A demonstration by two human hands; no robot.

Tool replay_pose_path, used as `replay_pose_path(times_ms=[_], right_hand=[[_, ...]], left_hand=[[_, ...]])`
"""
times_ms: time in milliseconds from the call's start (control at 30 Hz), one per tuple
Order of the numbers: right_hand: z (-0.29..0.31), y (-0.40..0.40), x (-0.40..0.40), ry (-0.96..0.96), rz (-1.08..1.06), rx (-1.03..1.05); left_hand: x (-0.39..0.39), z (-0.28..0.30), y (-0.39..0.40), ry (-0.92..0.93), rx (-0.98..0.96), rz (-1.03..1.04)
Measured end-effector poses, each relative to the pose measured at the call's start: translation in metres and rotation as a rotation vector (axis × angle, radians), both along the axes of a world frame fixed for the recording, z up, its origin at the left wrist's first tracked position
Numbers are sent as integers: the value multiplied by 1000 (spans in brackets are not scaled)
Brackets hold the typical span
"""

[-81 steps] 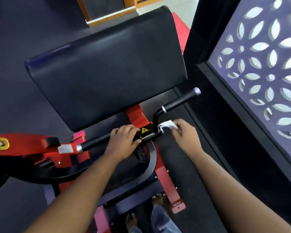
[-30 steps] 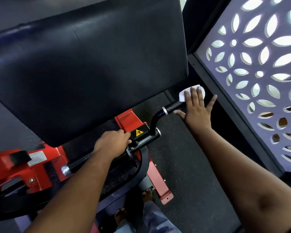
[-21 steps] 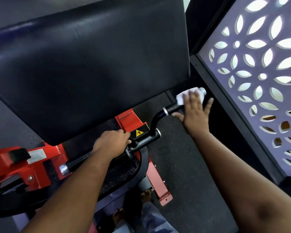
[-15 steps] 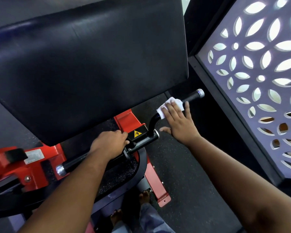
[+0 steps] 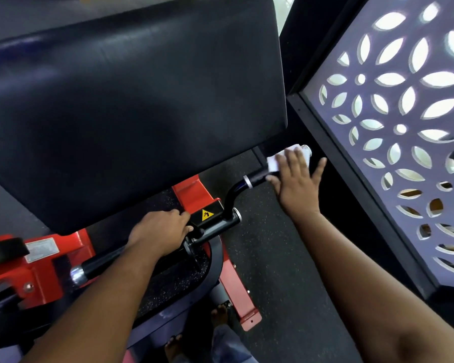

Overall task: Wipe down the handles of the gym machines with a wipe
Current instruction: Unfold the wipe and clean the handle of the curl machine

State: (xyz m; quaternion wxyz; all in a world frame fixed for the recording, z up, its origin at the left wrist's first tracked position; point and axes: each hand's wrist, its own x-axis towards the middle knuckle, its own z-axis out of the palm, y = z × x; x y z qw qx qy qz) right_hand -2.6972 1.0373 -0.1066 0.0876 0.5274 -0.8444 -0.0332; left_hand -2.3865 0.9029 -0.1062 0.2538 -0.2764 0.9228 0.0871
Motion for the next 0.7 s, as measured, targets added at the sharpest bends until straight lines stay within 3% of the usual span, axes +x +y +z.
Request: replay_pose_path(times_ms=[100,200,267,400,600,700], right_hand=[[10,-22,-3,28,-8,73],[9,-34,3,9,316,133],[14,-33,-11,46,409,162],[29,-15,-34,103,186,139],[8,-23,-16,-56,439,-2],[20,-43,-32,21,363,96]], left_hand=[[-1,0,0,-14,10,-2],[-2,2,0,-18,13,4],[-1,2,0,-18,15,8],[-1,3,0,-16,15,11],[-2,4,0,-20,17,14],[-2,4,0,-22,16,16]])
